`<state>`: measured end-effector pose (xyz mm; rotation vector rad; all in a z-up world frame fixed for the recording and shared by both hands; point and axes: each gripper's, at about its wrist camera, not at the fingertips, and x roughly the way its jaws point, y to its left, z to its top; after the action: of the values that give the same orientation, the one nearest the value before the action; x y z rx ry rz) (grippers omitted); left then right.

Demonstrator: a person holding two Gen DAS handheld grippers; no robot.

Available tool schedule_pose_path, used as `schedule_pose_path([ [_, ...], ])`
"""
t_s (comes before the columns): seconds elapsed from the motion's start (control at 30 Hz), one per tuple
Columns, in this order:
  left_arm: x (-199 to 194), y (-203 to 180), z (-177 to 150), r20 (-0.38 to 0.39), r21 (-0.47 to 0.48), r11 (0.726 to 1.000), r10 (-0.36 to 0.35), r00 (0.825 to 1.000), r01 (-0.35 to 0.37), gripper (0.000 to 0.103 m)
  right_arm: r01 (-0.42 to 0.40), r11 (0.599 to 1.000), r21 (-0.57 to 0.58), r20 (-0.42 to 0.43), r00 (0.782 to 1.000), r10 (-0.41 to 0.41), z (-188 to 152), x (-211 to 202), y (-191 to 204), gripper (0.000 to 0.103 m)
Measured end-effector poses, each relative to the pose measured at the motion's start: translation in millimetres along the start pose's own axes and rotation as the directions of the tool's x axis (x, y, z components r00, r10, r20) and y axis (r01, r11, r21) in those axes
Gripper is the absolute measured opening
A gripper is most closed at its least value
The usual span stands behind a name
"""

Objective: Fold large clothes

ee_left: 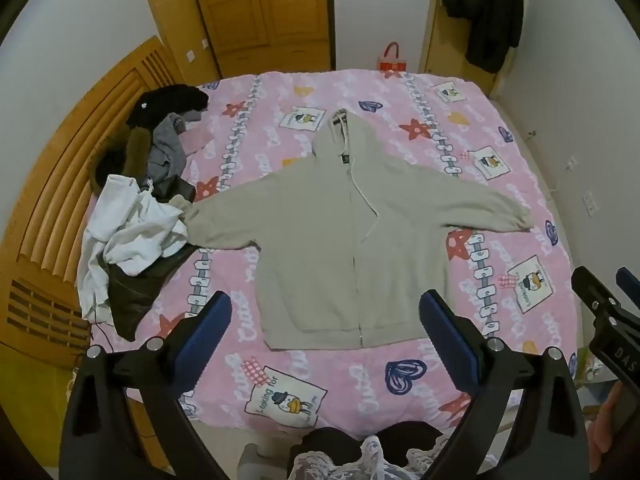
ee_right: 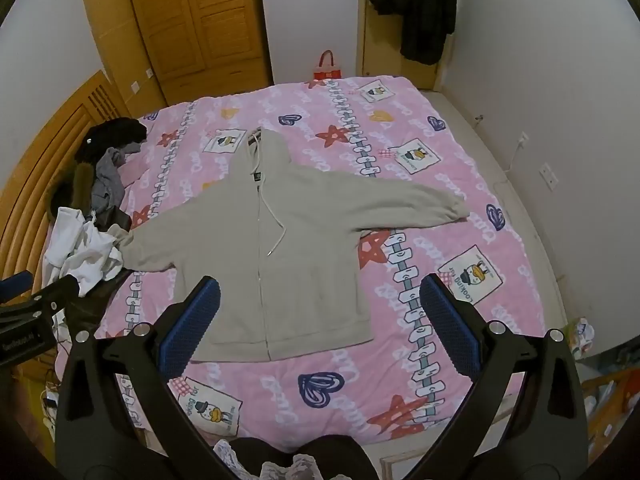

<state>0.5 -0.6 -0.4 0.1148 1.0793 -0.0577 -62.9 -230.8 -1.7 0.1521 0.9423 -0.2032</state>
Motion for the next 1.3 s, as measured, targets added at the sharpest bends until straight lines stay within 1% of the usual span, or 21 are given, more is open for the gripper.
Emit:
schedule_pose_path([
  [0.03,-0.5,0.4,-0.2,0.008,-0.004,1.0,-0.007,1.0,0.007,0.092,0.003,1.0,0.001,0.002,1.0,-0.003,0.2,0.0,-0.4,0.097],
  [0.2,-1.9,-1.4,-0.4,0.011,-0.004,1.0,0.002,1.0,-0.002,0.092,0.002,1.0,0.006,-0.003,1.0,-0.002,1.1,-0.2,-2.9,0.097],
  [0.27,-0.7,-2.3,-3.0,0.005,-0.003,1.0,-0.004,1.0,0.004,0.092,0.003,1.0,0.006,0.004,1.0,-0.003,0.8,-0.3,-3.7,0.097],
  [0.37,-1.2,-4.2,-4.9,0.002,-0.001,1.0,0.007,1.0,-0.007,0.092,-0.002,1.0,0.01,0.01,1.0,0.002,-0.1,-3.8,-7.4,0.097],
  [0.47,-4.0,-10.7,-17.5,-0.003,-0.015,1.0,0.012,1.0,-0.012,0.092,-0.005,1.0,0.01,0.001,1.0,0.005,-2.0,-0.6,-6.6,0.097],
  [0.57,0.3,-5.5,-13.6,-0.016,-0.028,1.0,0.005,1.0,-0.005,0.092,-0.01,1.0,0.015,-0.003,1.0,0.01,-3.3,-2.6,-8.8,0.097],
  [0.77,-7.8,-3.5,-10.9,-0.003,-0.025,1.0,0.003,1.0,-0.003,0.092,-0.007,1.0,0.015,-0.007,1.0,0.008,-2.2,-8.0,-21.9,0.097],
  [0.93,-12.5,2.3,-11.0,-0.004,-0.032,0.999,0.006,1.0,-0.007,0.092,-0.006,1.0,0.007,-0.013,1.0,0.006,-4.4,-12.1,-22.2,0.097],
  [1.3,-12.8,2.2,-15.7,-0.021,-0.035,0.999,0.033,0.999,-0.034,0.092,-0.005,1.0,-0.011,-0.027,1.0,0.005,-7.5,-3.4,-14.0,0.097],
])
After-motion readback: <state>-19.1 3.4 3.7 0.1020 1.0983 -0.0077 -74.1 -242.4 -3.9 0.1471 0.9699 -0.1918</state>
